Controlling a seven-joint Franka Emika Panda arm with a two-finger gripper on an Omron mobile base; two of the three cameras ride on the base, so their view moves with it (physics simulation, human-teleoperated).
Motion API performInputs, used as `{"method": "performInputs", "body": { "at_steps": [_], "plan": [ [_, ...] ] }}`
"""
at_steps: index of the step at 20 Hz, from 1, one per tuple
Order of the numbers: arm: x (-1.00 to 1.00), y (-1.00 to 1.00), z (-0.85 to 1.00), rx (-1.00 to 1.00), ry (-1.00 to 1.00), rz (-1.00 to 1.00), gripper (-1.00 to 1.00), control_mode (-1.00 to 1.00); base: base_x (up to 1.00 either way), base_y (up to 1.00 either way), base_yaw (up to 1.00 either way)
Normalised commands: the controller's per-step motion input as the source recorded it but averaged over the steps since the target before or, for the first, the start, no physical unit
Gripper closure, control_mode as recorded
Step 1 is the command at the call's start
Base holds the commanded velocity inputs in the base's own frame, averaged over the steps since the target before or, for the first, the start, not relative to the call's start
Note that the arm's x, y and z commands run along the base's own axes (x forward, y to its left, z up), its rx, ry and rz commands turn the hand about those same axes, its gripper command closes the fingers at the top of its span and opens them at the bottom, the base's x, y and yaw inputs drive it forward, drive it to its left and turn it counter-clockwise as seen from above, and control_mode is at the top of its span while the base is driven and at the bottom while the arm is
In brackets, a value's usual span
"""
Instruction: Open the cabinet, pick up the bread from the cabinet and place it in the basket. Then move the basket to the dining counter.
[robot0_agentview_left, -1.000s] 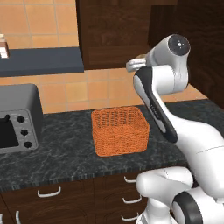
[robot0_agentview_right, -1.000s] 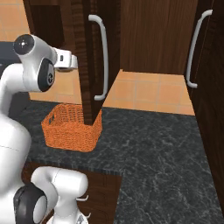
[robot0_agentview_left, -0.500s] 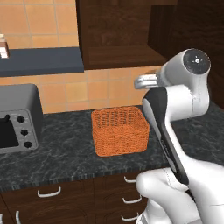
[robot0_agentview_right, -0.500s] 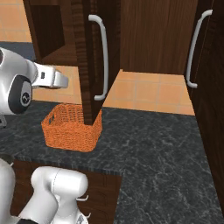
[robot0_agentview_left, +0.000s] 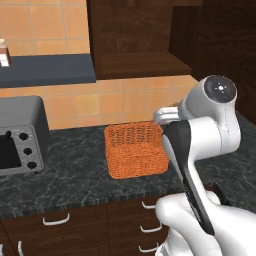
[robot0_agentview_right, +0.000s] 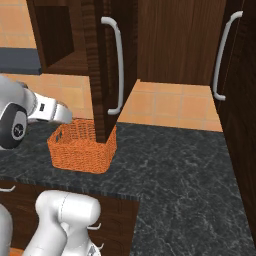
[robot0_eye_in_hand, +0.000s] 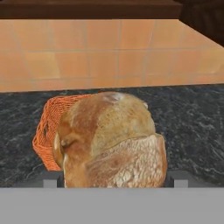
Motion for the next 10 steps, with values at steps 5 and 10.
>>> {"method": "performInputs", "body": {
  "at_steps": [5, 10],
  "plan": [
    [0.41, 0.00, -0.33, 0.00, 0.16, 0.00, 1.00, -1.00, 0.00, 0.00, 0.00],
    [0.44, 0.13, -0.37, 0.00, 0.20, 0.00, 1.00, -1.00, 0.00, 0.00, 0.00]
  ]
}}
